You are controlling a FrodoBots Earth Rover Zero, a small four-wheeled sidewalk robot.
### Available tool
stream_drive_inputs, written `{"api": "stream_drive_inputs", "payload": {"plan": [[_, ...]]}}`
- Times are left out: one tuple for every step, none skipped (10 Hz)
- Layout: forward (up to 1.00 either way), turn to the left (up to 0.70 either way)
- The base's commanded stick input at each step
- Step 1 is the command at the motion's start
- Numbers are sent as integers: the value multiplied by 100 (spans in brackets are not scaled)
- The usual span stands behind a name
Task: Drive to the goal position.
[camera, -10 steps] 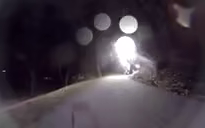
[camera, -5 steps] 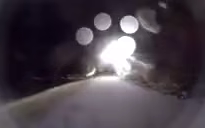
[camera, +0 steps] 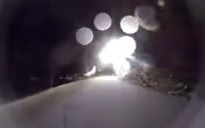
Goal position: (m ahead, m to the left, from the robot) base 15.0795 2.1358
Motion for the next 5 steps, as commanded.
{"api": "stream_drive_inputs", "payload": {"plan": [[100,0],[100,0],[100,0],[100,0],[100,0]]}}
